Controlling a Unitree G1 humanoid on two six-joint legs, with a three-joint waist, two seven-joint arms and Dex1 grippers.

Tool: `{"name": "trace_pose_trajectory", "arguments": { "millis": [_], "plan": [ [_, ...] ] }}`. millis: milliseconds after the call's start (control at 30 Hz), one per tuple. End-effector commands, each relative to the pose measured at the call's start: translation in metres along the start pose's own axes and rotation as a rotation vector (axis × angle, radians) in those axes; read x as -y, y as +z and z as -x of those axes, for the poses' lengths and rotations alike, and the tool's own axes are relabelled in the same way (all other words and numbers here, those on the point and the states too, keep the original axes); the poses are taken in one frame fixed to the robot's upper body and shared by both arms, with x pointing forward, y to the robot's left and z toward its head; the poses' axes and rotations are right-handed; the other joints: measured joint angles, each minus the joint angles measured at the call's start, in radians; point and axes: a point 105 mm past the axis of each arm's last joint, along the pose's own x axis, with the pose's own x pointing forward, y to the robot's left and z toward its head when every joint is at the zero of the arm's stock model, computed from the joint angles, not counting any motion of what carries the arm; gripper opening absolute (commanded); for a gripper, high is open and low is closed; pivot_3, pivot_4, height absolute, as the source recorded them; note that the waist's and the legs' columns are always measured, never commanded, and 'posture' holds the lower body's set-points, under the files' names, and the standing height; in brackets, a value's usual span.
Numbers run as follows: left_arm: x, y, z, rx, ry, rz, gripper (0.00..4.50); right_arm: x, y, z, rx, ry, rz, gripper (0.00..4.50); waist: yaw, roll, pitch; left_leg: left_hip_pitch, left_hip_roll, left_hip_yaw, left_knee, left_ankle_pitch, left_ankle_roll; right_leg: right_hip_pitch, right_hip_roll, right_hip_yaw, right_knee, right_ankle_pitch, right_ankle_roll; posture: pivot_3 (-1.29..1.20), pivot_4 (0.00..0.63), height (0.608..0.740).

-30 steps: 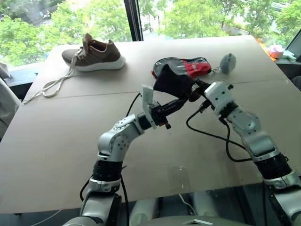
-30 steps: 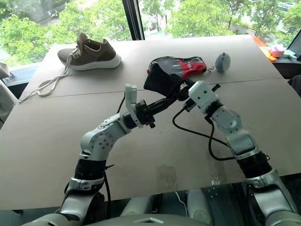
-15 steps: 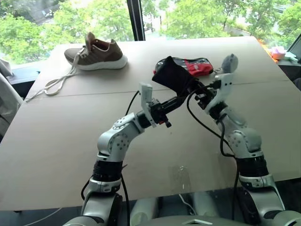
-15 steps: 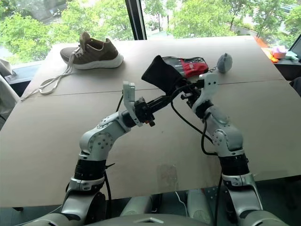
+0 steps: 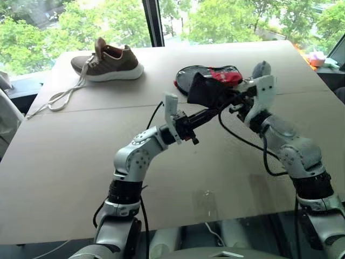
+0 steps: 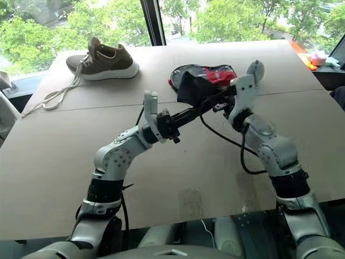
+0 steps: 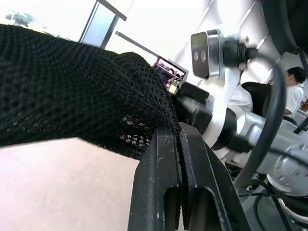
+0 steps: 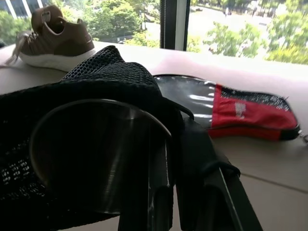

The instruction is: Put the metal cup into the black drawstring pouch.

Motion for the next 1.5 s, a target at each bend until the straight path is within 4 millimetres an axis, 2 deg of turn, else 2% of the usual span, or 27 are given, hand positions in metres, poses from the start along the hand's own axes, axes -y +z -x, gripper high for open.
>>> {"name": "trace_pose_trajectory", "arguments": {
  "millis": [33,233,300,367,433,467,633,667,967,1033,1133,1267,1367,1500],
  "plan": [
    [0.027,0.027,-0.013,0.088,-0.143,-0.004,0.00,0.015,0.007,0.001,0.091,-0.033,0.521,0.08,0.000,0.000,0.000,0.000,0.000,0.000,0.000,0.000,0.000,0.000,-0.003,0.001,0.000,0.000,0.000,0.00,0.150,0.740],
    [0.027,0.038,-0.018,0.129,-0.145,0.010,0.00,0.004,0.016,0.000,0.195,0.032,0.893,0.08,0.003,-0.001,0.000,0.000,0.000,0.000,0.001,0.000,0.000,0.000,-0.003,0.001,0.000,0.000,0.000,0.00,0.150,0.740],
    [0.025,0.039,-0.021,0.140,-0.137,0.010,0.00,-0.002,0.022,-0.001,0.230,0.034,0.856,0.08,0.004,-0.001,0.001,0.000,0.001,0.000,0.001,0.000,0.000,0.000,-0.003,0.001,0.000,0.000,0.000,0.00,0.150,0.740],
    [0.025,0.040,-0.024,0.149,-0.136,0.006,0.00,-0.005,0.026,-0.002,0.248,0.025,0.725,0.08,0.003,-0.002,0.001,0.000,0.001,0.000,0.001,0.000,0.000,0.000,-0.003,0.001,0.000,0.000,0.000,0.00,0.150,0.740],
    [0.027,0.037,-0.027,0.145,-0.151,0.011,0.00,-0.002,0.024,-0.005,0.210,-0.019,0.306,0.08,0.004,-0.003,0.001,0.000,0.001,0.000,0.000,0.000,0.000,0.000,-0.003,0.001,0.000,0.000,0.000,0.00,0.150,0.740],
    [0.027,0.036,-0.027,0.142,-0.156,0.012,0.00,-0.002,0.021,-0.005,0.191,-0.023,0.151,0.08,0.004,-0.003,0.001,0.000,0.002,-0.001,0.001,0.000,0.000,0.001,-0.003,0.000,0.000,0.000,0.000,0.00,0.150,0.740],
    [0.028,0.027,-0.026,0.111,-0.170,0.021,0.00,-0.013,0.016,0.001,0.158,0.074,-0.375,0.08,0.007,-0.003,0.001,0.000,0.001,-0.001,0.001,0.000,0.000,0.002,-0.004,0.000,-0.001,0.000,0.000,0.00,0.150,0.740],
    [0.026,0.026,-0.024,0.105,-0.167,0.023,0.00,-0.013,0.016,0.003,0.152,0.081,-0.530,0.08,0.007,-0.003,0.001,0.000,0.001,-0.001,0.001,0.000,0.000,0.002,-0.004,0.000,-0.001,0.000,0.000,0.00,0.150,0.740],
    [0.030,0.017,-0.012,0.066,-0.191,0.043,0.00,0.002,0.002,0.005,0.055,0.015,-1.143,0.08,0.003,-0.002,0.001,0.000,0.001,-0.002,0.000,0.000,0.000,0.001,-0.004,0.000,0.000,0.000,0.000,0.00,0.150,0.740],
    [0.032,0.016,-0.009,0.062,-0.201,0.052,0.00,0.005,-0.005,0.004,0.005,-0.032,-1.115,0.08,0.003,-0.002,0.001,0.000,0.001,-0.002,0.000,0.000,0.000,0.000,-0.004,0.000,0.000,0.000,0.000,0.00,0.150,0.740],
    [0.033,0.017,-0.007,0.065,-0.198,0.059,0.00,0.014,-0.017,0.002,-0.086,-0.140,-0.806,0.08,0.004,-0.002,0.001,0.000,0.001,-0.001,-0.001,0.000,0.000,0.000,-0.004,0.001,0.000,0.000,0.000,0.00,0.150,0.740],
    [0.027,0.025,-0.006,0.111,-0.158,0.073,0.00,0.024,-0.010,0.000,-0.079,-0.178,-0.430,0.08,0.004,-0.002,0.001,0.000,0.001,-0.001,0.000,0.000,0.000,-0.001,-0.004,0.001,0.000,0.000,0.000,0.00,0.150,0.740],
    [0.019,0.031,-0.005,0.143,-0.115,0.089,0.00,0.023,-0.007,0.001,-0.064,-0.147,-0.325,1.12,0.005,-0.002,0.001,0.000,0.000,-0.001,0.000,0.000,0.000,0.000,-0.004,0.000,0.000,0.000,0.000,0.00,0.150,0.740],
    [0.004,0.030,-0.001,0.155,-0.037,0.084,0.00,0.016,-0.005,0.005,-0.058,-0.076,-0.267,2.85,0.003,-0.002,0.001,0.000,0.001,-0.001,0.000,0.000,0.000,0.000,-0.004,0.001,0.000,0.000,0.000,0.00,0.150,0.740]
  ]
}}
